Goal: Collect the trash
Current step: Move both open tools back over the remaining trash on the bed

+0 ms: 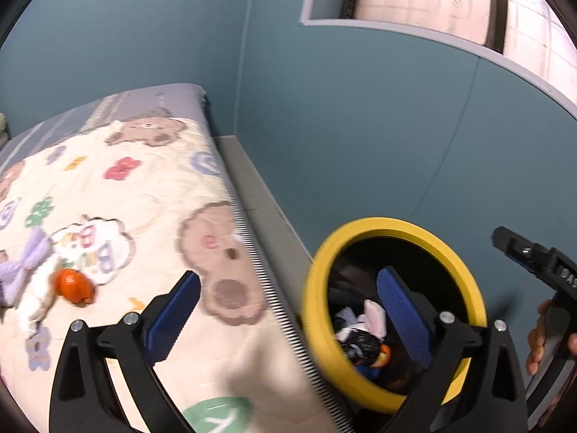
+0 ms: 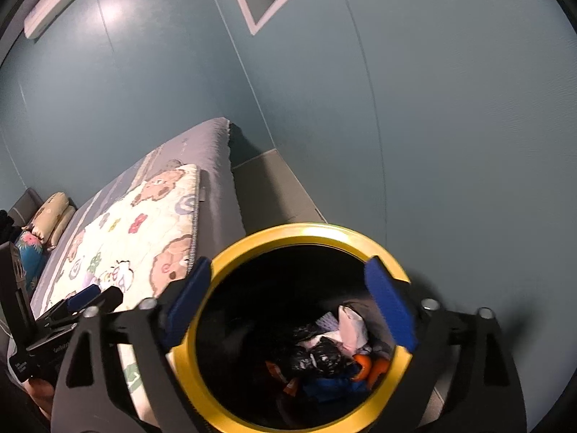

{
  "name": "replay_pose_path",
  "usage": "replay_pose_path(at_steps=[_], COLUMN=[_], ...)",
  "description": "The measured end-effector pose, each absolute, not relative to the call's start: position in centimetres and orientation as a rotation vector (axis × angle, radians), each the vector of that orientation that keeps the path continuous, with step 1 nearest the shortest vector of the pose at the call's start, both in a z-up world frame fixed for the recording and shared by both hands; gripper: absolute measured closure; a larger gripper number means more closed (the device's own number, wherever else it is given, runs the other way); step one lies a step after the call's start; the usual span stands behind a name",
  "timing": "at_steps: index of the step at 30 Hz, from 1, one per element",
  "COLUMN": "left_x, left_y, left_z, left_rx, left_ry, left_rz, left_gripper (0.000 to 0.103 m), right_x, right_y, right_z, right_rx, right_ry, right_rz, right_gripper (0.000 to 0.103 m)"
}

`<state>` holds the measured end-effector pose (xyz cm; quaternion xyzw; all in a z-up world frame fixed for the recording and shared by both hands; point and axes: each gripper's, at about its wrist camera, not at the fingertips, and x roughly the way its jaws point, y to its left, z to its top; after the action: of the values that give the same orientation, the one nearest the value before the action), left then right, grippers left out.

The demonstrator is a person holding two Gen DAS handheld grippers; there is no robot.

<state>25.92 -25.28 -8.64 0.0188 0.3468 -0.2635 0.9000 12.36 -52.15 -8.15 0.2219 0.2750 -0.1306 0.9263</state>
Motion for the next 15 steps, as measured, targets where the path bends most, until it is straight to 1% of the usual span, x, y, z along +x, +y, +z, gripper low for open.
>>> replay_pose_path(at_steps=[2,15], left_x=[25.9,25.4], left_y=[-23.4,-11.7], left_z=[-8.4,-5.7], left_rx=[0.03,-0.022], left_ry=[0.709,0.626], left_rz=[-0.512,-0.314], left_gripper=[0.008,0.008], right_x=[12.5,15.6], right_y=[-51.1,-42.7], right_z=[-7.6,-3.8], right_rx=[0.447,0.359], right_ry=[0.549,0.491], right_rz=[-0.234,-0.049], right_gripper=[0.008,0.008])
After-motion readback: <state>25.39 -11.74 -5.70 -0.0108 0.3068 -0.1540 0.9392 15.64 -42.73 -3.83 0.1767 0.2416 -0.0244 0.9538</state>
